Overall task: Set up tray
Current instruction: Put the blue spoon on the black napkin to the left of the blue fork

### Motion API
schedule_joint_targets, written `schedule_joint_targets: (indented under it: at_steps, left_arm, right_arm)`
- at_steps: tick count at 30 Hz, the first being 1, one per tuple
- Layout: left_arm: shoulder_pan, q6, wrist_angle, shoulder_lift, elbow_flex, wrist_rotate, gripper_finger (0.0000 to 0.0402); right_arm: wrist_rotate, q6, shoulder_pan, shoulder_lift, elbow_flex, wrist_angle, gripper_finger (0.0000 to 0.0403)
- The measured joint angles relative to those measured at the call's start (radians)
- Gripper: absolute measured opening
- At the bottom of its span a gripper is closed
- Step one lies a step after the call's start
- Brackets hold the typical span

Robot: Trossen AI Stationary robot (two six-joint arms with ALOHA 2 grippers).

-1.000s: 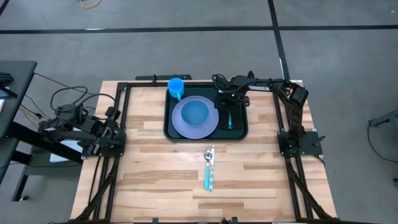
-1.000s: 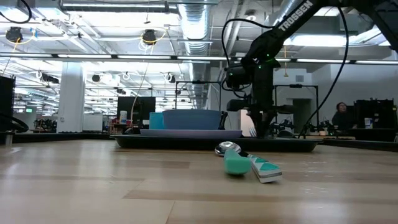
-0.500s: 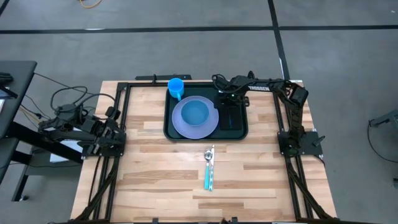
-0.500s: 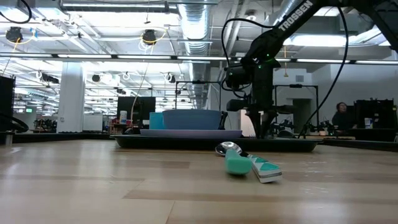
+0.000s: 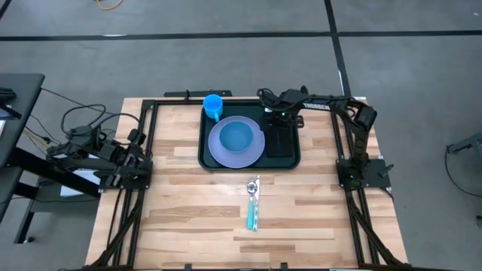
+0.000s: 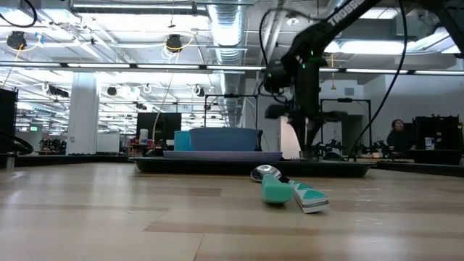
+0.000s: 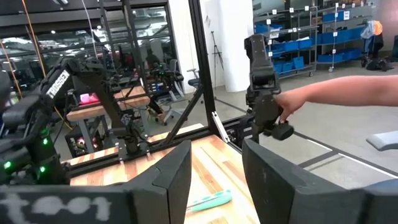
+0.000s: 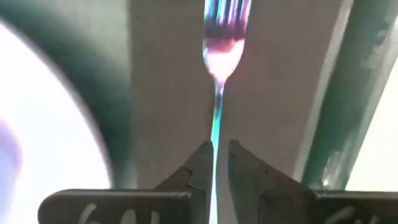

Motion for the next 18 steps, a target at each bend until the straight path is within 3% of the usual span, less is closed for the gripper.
schedule_joint_targets:
  at_steps: [6,10,14,18]
  left_arm:
    - [0.0,0.0,-0.001,0.0,0.0,0.0,0.0133]
    - [0.0,-0.005,-0.002,0.0,0.0,0.001,0.0133]
    - [0.0,-0.006,0.001,0.0,0.0,0.003,0.0133]
    - [0.0,-0.027,0.019,0.0,0.0,0.003,0.0133]
  right_arm:
    - [-0.007,0.073,0.127,-0.038,0.048,-0.044,0.0038]
    - [-0.074,0.151,0.256,-0.04,0.054,-0.044,0.0038]
    - [-0.098,0.3,0.417,-0.04,0.054,-0.016,0.0038]
    - [-0.04,0.51,0.574,-0.04,0.054,0.078,0.0037]
